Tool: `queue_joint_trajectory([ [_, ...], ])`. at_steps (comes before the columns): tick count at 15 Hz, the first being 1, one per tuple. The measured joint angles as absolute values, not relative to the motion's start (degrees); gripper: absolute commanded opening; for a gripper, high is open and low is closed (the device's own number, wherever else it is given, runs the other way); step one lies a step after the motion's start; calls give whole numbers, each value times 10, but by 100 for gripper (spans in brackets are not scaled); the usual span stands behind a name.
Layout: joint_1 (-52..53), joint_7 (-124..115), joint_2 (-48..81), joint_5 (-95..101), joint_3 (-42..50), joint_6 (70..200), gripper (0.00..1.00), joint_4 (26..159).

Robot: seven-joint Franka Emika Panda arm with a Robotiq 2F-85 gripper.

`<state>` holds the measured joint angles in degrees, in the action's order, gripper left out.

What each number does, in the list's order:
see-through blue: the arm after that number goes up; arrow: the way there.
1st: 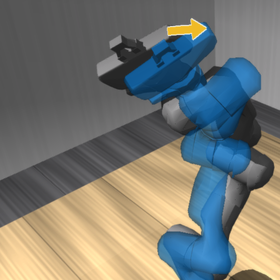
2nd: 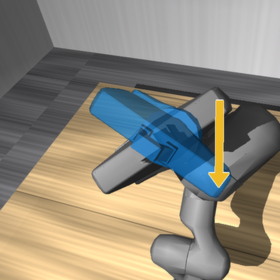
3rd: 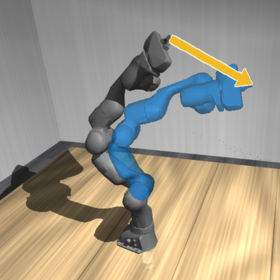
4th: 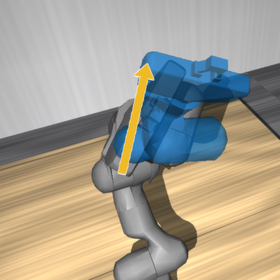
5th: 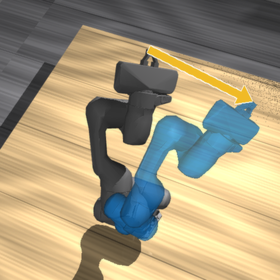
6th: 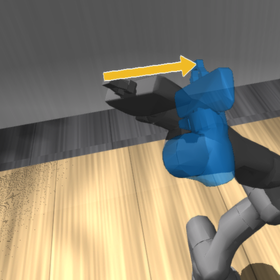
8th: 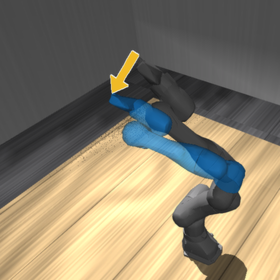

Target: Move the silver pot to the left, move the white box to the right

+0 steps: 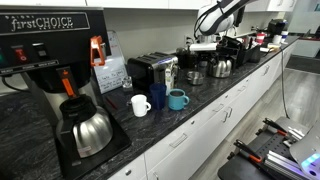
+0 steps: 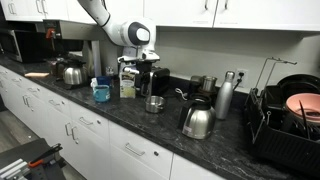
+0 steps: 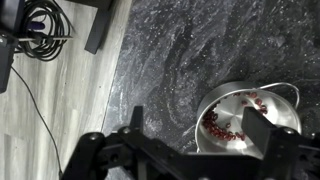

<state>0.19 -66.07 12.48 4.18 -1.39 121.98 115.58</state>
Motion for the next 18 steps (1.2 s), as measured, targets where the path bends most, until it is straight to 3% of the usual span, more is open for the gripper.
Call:
queue_joint_trajectory([
  [16,17,-775,238,-1,21,1210,100,1082],
  [17,17,-775,244,-5,22,1210,100,1080],
  [18,17,-775,250,-7,22,1210,93,1080],
])
